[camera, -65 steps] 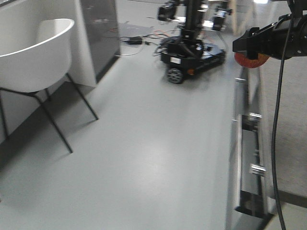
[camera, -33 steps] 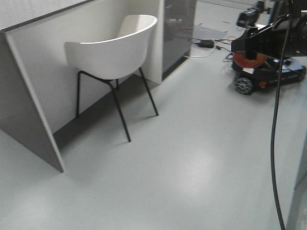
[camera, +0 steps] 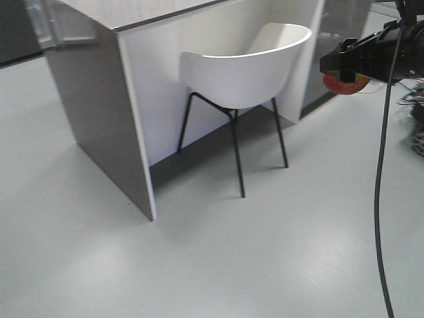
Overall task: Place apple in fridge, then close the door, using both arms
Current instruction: 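Hold the apple in the right gripper while driving away from the counter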
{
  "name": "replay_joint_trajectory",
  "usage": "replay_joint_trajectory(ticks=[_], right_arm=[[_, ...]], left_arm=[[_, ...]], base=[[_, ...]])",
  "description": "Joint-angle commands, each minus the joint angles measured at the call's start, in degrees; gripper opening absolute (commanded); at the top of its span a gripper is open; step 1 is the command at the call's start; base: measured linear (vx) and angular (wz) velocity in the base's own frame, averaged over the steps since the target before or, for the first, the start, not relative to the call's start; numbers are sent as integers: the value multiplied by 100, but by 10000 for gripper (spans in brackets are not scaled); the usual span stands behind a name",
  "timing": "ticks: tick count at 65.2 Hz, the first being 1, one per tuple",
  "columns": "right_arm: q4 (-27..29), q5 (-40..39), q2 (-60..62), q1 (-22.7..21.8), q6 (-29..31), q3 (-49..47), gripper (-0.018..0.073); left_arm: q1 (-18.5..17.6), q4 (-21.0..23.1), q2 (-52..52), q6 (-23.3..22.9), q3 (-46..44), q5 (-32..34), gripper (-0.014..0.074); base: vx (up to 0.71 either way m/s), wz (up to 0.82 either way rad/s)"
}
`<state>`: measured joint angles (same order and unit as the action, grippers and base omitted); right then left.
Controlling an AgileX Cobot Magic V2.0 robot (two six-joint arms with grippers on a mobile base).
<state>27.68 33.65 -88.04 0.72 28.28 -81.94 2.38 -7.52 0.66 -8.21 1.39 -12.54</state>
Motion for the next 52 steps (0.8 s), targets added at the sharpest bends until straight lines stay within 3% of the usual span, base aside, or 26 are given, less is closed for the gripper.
replay_joint_trajectory(ticks=[1, 52], right_arm=[[129, -335, 253, -6, 42, -195, 165], [129, -333, 253, -6, 42, -195, 165]], left_arm=[[-34, 38, 90, 2, 164, 387, -6], [-34, 38, 90, 2, 164, 387, -6]], base=[[1, 47], [1, 44]])
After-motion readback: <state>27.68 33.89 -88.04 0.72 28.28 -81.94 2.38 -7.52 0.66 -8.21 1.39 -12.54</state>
